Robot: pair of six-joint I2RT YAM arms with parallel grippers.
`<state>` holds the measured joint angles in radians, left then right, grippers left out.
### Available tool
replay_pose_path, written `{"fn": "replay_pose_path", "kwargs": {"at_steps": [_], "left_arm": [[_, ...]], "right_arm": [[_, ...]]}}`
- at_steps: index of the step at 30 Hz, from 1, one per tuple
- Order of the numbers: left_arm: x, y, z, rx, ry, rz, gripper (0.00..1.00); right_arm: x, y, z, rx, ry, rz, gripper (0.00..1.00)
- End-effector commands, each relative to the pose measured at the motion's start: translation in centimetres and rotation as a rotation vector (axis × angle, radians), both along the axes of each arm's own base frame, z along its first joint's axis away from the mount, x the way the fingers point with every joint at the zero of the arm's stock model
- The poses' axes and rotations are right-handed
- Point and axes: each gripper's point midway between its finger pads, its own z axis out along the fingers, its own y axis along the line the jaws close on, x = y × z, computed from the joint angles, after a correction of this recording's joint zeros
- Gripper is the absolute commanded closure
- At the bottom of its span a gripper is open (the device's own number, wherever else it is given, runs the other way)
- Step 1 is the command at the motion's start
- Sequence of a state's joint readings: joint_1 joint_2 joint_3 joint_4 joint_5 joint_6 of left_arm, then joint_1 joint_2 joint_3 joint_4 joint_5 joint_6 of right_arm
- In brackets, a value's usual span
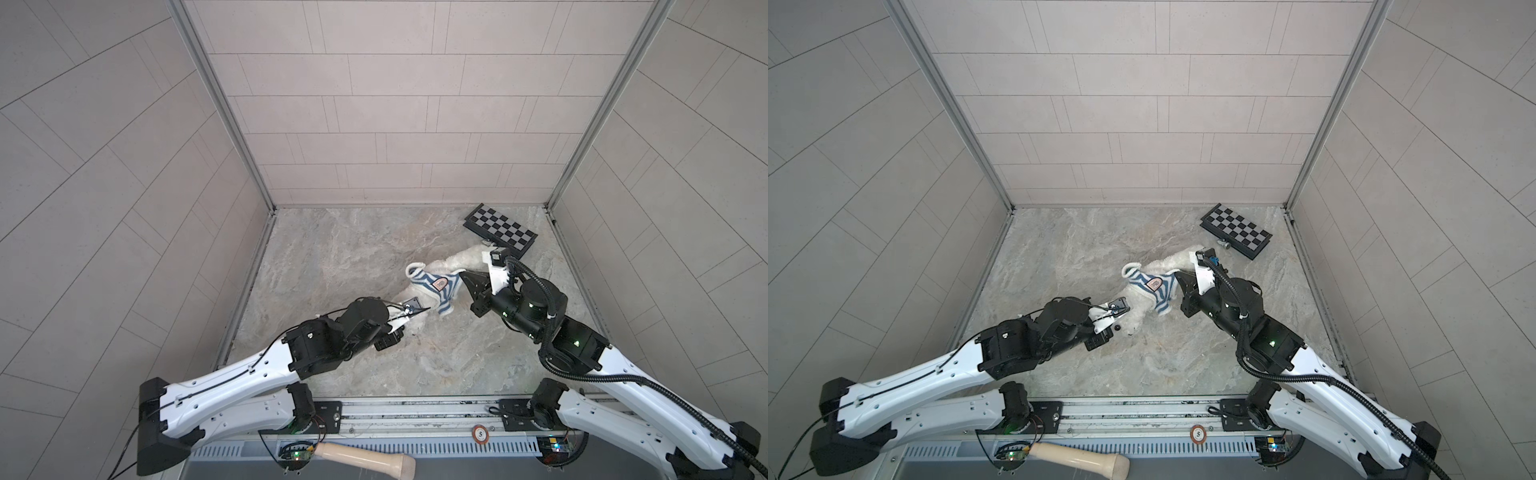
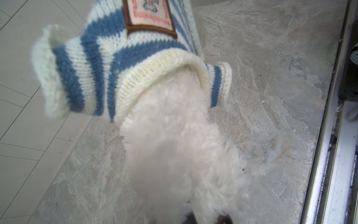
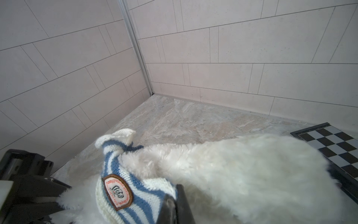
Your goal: Dress the teddy bear
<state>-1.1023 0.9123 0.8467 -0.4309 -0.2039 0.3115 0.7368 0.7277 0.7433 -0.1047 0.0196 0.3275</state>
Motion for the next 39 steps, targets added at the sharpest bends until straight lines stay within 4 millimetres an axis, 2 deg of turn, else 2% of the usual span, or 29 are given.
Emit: {"fn": "replay_pose_path", "kwargs": {"at_steps": [1, 3, 5, 7, 9, 12, 15, 17, 20, 22, 24, 26, 28, 32, 37, 39], "left_arm": [[-0.5, 1.8, -1.6, 0.058, 0.021, 0.017, 1.00], [-0.5, 2.1, -1.5, 0.055, 0.017, 0.025, 1.00], [-0.4, 2.3, -1.5, 0.058, 0.016, 0.031, 1.00], [-0.4, 2.4, -1.6, 0.067, 0.016, 0.033, 1.00], [-0.4, 2.2, -1.5, 0.065, 0.020, 0.027, 1.00], [-0.4, 1.8, -1.6, 0.078, 0.019, 0.015, 1.00], [-0.4, 1.3, -1.7, 0.080, 0.022, 0.004, 1.00], [-0.5, 1.1, -1.8, 0.080, 0.026, -0.004, 1.00], [-0.8, 0.8, -2.3, 0.094, 0.029, -0.022, 1.00], [-0.9, 0.7, -2.2, 0.087, 0.030, -0.027, 1.00], [-0.9, 0.8, -2.0, 0.077, 0.022, -0.023, 1.00], [-0.8, 1.0, -1.8, 0.067, 0.012, -0.011, 1.00], [-0.7, 1.1, -1.6, 0.051, 0.004, -0.002, 1.00], [-0.6, 1.2, -1.8, 0.040, 0.003, 0.013, 1.00], [-0.3, 1.4, -0.9, 0.006, -0.017, 0.036, 1.00], [0.0, 1.8, -0.5, -0.001, -0.036, 0.056, 1.00]], "right_arm": [[1.0, -4.2, 3.3, 0.109, -0.100, -0.211, 1.00], [0.5, -4.3, 3.8, 0.130, -0.140, -0.194, 1.00], [-0.3, -3.5, 4.7, 0.177, -0.205, -0.124, 1.00], [-1.4, -1.1, 6.1, 0.164, -0.262, 0.023, 1.00], [-3.3, 2.8, 7.4, 0.143, -0.296, 0.258, 1.00], [-5.7, 6.7, 8.5, 0.120, -0.340, 0.454, 1.00], [-7.6, 9.1, 9.3, 0.087, -0.375, 0.563, 1.00], [-8.2, 9.8, 10.1, 0.096, -0.403, 0.596, 1.00], [-7.4, 9.7, 10.8, 0.116, -0.403, 0.541, 1.00], [-5.6, 9.2, 10.6, 0.123, -0.364, 0.440, 0.98], [-3.1, 8.1, 9.3, 0.073, -0.287, 0.296, 0.98], [-1.1, 6.3, 7.2, -0.004, -0.204, 0.142, 0.98], [-0.1, 4.1, 5.8, -0.034, -0.171, 0.019, 0.98], [-0.9, 1.8, 6.0, 0.044, -0.215, -0.031, 0.98], [-3.1, 1.8, 7.1, 0.111, -0.333, 0.067, 0.97], [-3.7, 2.3, 6.9, 0.117, -0.340, 0.115, 0.93]]}}
